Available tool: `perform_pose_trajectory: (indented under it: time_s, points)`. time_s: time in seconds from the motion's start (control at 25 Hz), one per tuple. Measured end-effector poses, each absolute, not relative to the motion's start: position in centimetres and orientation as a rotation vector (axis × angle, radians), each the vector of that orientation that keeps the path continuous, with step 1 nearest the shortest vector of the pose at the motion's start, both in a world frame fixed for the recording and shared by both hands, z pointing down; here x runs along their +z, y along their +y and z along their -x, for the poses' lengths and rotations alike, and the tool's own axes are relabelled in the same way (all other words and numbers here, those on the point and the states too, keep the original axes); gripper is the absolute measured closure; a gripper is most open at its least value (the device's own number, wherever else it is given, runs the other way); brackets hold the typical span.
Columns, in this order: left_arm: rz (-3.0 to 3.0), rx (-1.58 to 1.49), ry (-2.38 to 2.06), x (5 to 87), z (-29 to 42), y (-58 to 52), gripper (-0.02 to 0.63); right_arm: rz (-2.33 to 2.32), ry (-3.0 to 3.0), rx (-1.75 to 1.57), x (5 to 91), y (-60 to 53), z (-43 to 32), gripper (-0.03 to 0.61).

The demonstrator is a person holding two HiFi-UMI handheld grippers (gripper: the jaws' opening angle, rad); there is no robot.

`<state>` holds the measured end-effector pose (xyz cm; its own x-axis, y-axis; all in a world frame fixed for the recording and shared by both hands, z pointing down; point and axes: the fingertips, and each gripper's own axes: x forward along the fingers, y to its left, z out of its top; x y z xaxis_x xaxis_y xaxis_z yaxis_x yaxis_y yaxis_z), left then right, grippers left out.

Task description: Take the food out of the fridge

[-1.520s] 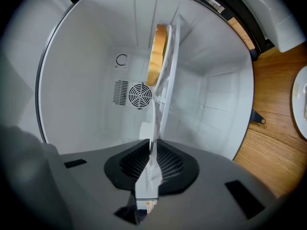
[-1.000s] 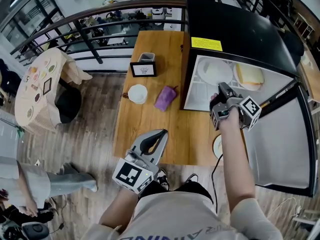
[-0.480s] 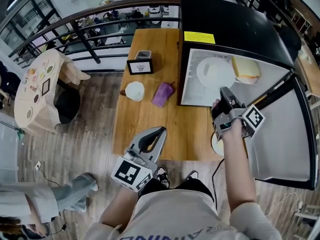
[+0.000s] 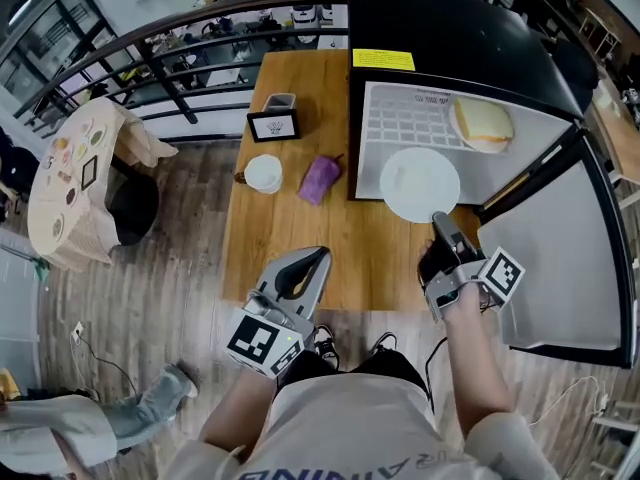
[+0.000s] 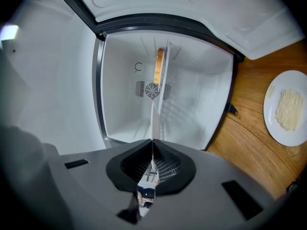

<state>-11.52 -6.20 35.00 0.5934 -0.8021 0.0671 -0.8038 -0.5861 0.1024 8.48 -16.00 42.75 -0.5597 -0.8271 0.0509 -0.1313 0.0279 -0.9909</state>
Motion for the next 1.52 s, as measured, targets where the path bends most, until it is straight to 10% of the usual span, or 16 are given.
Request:
perform_pose_trajectory:
  time_s: [1.52]
  points:
    - [-2.577,0.175,-1.364,40.5,7.0,-2.6,0.606,0.986,1.826,-2.051,64.0,-4.4,-6.6,0.551]
